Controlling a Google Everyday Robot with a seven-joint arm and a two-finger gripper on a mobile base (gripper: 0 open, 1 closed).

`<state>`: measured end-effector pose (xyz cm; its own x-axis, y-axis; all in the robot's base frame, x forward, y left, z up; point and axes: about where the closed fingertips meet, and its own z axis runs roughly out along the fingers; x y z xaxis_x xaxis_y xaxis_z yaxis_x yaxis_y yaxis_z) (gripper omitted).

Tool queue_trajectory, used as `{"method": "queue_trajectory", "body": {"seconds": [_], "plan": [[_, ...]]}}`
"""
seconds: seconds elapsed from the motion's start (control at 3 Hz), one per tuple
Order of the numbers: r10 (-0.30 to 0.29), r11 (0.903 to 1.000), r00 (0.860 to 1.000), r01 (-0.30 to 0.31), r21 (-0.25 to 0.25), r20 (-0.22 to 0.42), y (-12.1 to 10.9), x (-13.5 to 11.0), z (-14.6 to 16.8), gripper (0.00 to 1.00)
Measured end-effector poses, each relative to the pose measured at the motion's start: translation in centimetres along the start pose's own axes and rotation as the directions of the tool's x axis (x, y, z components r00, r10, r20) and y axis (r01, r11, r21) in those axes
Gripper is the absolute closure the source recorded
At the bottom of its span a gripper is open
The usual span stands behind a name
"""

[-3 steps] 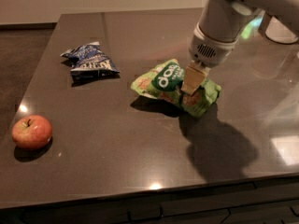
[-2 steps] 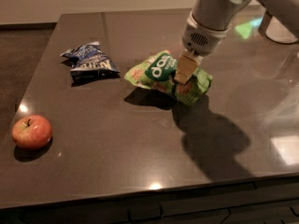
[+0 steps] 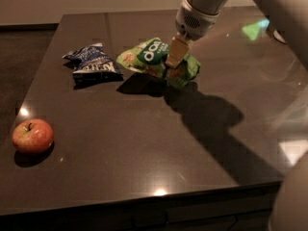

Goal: Move green rice chip bag near blue chip bag

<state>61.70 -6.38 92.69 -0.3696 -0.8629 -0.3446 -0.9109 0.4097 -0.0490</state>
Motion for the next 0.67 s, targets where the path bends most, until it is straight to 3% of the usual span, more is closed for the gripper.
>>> {"method": "queue_trajectory", "body": {"seconds": [0.33, 0.67], "plan": [[-0.018, 0.9996, 0.999, 0.019, -0.021, 0.027, -1.3, -2.2, 1.1, 1.0], [-0.043, 0.9983, 0.998, 0.045, -0.036, 0.043, -1.9, -4.2, 2.3, 0.82]]}}
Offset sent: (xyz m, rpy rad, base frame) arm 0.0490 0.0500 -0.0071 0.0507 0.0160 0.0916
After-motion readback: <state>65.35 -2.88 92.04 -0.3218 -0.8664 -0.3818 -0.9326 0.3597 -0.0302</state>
